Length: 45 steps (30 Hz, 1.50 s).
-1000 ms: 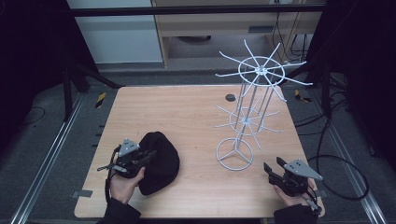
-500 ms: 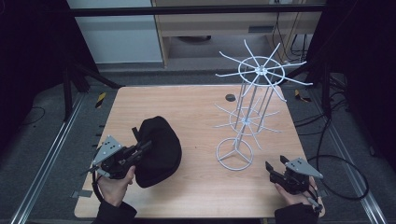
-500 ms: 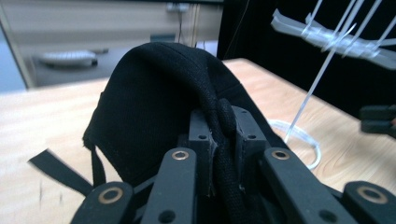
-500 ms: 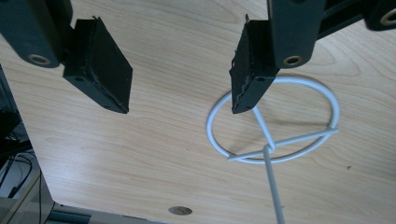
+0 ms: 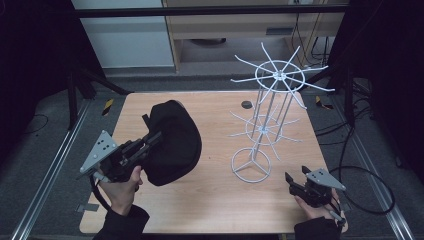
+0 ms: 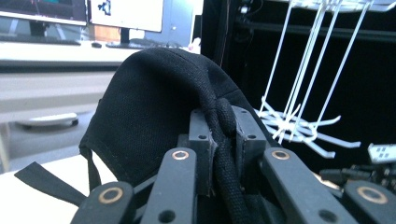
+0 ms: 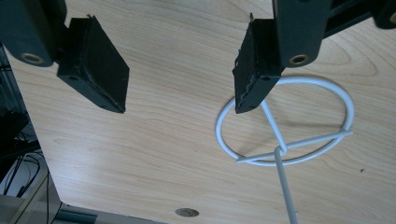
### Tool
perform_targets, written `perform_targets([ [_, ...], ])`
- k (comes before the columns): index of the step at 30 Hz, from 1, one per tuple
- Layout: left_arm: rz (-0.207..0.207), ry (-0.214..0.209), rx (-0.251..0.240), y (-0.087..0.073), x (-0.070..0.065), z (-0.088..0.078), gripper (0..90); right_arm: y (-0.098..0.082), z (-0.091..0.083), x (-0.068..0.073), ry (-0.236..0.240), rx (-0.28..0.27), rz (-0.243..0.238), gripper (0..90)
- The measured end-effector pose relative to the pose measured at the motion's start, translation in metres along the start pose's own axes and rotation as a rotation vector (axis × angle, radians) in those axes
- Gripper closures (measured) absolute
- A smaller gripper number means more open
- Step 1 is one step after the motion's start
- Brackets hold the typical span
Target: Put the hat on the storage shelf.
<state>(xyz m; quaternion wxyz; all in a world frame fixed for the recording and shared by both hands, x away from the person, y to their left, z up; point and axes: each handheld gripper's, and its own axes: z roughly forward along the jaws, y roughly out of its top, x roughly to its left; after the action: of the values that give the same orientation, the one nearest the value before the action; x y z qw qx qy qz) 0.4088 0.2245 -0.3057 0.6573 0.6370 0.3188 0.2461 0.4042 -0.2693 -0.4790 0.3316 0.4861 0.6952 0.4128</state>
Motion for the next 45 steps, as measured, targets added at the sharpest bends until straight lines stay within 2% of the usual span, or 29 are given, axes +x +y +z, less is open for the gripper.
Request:
perform_targets([
  [3,-0.004,-0.012,-0.026,0.008,-0.002,0.003,79.8,0.0,0.0,0.0,0.001,0.002,0.002,35.3],
  [4,-0.006,-0.028,-0.054,0.016,-0.005,0.006,79.8,0.0,0.0,0.0,0.001,0.004,0.003,35.1],
  [5,-0.006,-0.028,-0.054,0.016,-0.005,0.006,79.8,0.0,0.0,0.0,-0.001,0.004,0.001,35.0],
  [6,-0.006,-0.046,-0.081,0.024,-0.009,0.009,79.8,0.0,0.0,0.0,-0.001,0.004,0.001,34.9],
  [7,-0.006,-0.046,-0.081,0.024,-0.009,0.009,79.8,0.0,0.0,0.0,-0.001,0.004,0.001,34.9],
  [8,-0.005,-0.064,-0.108,0.033,-0.013,0.011,79.8,0.0,0.0,0.0,0.0,0.004,0.001,34.8],
  [9,-0.005,-0.064,-0.108,0.033,-0.013,0.011,79.8,0.0,0.0,0.0,0.0,0.004,0.001,34.8],
  [11,0.003,-0.086,-0.146,0.045,-0.02,0.014,79.8,0.0,0.0,0.0,0.001,0.003,0.001,34.7],
  [16,0.011,-0.115,-0.184,0.058,-0.031,0.018,79.7,0.0,0.001,0.0,0.0,0.003,0.0,34.4],
  [21,0.017,-0.132,-0.203,0.065,-0.035,0.021,79.7,0.0,0.0,0.0,-0.001,0.0,-0.003,34.4],
  [27,0.009,-0.141,-0.215,0.073,-0.033,0.024,79.7,0.0,0.001,0.0,-0.001,0.0,-0.005,34.3],
  [32,0.001,-0.157,-0.218,0.09,-0.032,0.029,79.8,-0.001,0.001,0.0,-0.003,0.001,-0.008,34.2],
  [40,0.006,-0.173,-0.242,0.113,-0.039,0.035,79.7,-0.001,0.001,0.0,-0.002,-0.001,-0.007,34.1],
  [43,0.019,-0.174,-0.25,0.12,-0.044,0.039,79.7,0.0,0.001,0.0,-0.002,0.0,-0.007,34.1],
  [45,0.042,-0.162,-0.245,0.126,-0.049,0.047,79.7,0.0,0.001,0.0,0.001,-0.001,-0.003,34.1],
])
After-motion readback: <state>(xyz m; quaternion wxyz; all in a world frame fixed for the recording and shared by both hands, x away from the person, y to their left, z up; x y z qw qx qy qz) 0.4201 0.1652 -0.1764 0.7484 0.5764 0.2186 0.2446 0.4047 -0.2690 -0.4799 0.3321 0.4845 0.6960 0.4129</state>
